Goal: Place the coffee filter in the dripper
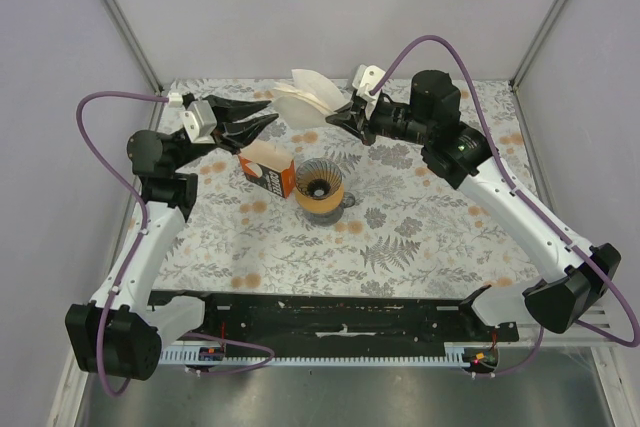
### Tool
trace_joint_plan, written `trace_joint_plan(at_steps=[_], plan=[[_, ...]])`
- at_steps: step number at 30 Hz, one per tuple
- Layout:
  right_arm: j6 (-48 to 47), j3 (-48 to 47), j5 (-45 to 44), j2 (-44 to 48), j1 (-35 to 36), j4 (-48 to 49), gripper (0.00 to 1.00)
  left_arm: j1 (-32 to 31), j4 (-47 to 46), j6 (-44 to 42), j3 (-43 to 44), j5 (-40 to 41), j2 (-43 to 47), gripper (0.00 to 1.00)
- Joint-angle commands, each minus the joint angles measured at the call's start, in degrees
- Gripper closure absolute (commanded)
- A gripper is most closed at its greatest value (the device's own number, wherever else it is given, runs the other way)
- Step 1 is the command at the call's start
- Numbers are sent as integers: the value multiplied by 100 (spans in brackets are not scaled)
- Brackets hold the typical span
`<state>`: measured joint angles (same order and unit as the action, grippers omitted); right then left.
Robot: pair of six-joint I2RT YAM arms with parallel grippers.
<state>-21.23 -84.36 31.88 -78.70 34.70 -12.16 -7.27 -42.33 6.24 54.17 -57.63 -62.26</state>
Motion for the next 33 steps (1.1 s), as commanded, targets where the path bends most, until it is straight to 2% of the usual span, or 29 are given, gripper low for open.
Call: trace_joint_plan(at_steps=[1,11,25,28,33], plan=[[-21,-222,73,12,-7,47,100,-55,-241,272,155,-196,-14,66],[119,-397,398,-251,2,188,100,-55,189,-263,146,-47,-76,67],[111,-494,697,-436,2,118,100,-38,980,-1318,120,771,100,62],[111,-555,741,-524,2,118,100,-29,972,-1336,102,499,153,68],[67,-836,811,-866,2,118,100,-3,1305,-1784,58,559,196,80]])
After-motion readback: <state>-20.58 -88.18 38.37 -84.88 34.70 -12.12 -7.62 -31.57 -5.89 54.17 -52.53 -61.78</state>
